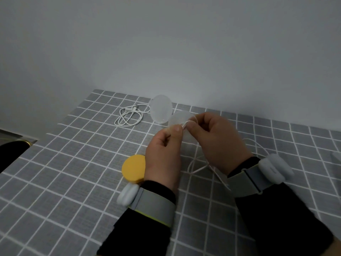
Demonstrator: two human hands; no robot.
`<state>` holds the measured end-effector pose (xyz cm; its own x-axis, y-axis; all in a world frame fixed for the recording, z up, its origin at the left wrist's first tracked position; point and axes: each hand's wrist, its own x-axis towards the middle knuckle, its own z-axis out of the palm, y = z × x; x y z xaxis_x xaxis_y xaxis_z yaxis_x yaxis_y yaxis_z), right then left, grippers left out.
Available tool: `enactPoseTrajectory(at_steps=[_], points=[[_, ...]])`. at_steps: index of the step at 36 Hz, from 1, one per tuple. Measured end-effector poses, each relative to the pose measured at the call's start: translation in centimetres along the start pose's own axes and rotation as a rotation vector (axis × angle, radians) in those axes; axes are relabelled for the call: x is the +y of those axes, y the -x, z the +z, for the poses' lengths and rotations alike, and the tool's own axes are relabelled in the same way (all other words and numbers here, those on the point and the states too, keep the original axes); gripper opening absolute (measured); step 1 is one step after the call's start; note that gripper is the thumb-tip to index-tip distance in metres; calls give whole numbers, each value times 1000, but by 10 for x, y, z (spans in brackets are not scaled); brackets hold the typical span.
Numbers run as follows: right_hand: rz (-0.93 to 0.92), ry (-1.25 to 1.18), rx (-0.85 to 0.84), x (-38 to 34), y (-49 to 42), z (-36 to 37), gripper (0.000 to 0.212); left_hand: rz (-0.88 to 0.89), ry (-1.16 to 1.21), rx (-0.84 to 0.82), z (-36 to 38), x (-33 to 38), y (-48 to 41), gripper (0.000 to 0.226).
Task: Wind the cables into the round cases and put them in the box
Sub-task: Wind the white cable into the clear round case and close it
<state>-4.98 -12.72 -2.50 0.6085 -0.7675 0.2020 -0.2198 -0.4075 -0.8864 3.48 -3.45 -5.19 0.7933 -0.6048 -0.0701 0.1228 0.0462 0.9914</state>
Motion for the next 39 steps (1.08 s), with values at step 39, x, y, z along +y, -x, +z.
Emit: enactPoseTrajectory(at_steps=[39], points=[[7,188,-277,-6,-9,-58,8,42,-119,-222,2,4,8,10]])
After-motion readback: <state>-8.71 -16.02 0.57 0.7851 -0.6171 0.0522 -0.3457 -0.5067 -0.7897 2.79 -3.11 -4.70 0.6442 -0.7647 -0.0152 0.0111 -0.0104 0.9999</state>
